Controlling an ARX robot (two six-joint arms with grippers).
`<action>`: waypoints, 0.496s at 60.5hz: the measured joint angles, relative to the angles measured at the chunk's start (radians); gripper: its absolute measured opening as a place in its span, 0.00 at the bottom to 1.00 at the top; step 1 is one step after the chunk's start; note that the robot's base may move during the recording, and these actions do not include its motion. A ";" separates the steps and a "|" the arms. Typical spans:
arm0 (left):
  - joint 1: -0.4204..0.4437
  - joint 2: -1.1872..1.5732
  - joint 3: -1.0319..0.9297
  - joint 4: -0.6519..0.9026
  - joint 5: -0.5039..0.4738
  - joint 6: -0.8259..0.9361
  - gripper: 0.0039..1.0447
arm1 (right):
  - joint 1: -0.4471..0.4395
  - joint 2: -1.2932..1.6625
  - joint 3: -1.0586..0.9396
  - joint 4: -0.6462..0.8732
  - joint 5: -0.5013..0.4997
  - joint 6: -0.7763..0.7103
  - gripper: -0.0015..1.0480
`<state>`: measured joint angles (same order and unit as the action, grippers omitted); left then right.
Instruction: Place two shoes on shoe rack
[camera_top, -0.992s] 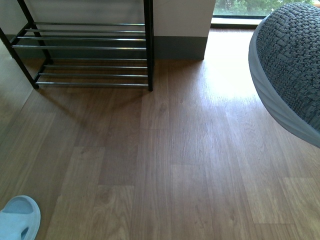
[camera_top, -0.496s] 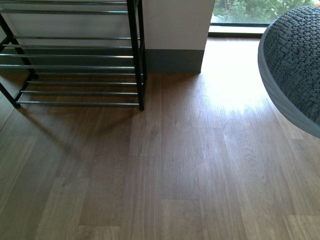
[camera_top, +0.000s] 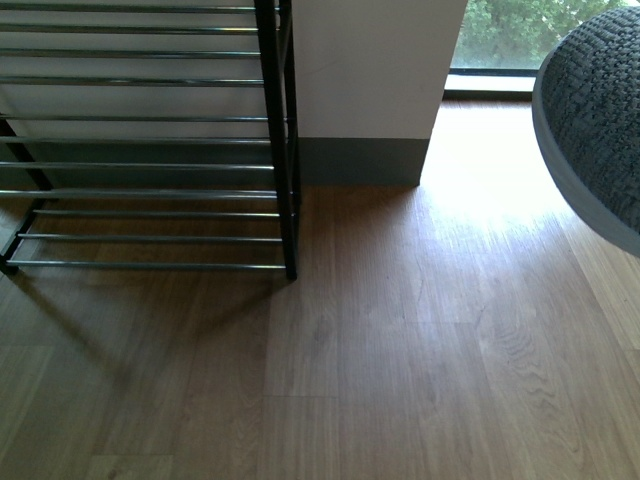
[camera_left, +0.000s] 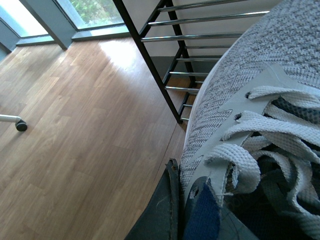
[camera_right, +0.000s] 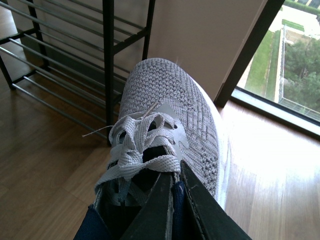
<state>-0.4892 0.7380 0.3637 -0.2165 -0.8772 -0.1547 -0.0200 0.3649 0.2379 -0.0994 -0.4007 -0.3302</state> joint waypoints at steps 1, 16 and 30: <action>0.000 0.001 0.000 0.000 0.001 0.000 0.01 | 0.000 0.000 0.000 0.000 0.000 0.000 0.01; 0.001 0.000 0.000 0.000 -0.014 0.000 0.01 | 0.000 0.001 0.000 0.000 -0.019 0.000 0.01; 0.001 -0.002 0.000 0.000 -0.011 0.000 0.01 | 0.000 0.000 0.000 0.000 -0.011 0.000 0.01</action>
<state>-0.4881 0.7364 0.3637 -0.2165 -0.8886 -0.1551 -0.0200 0.3649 0.2379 -0.0994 -0.4118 -0.3305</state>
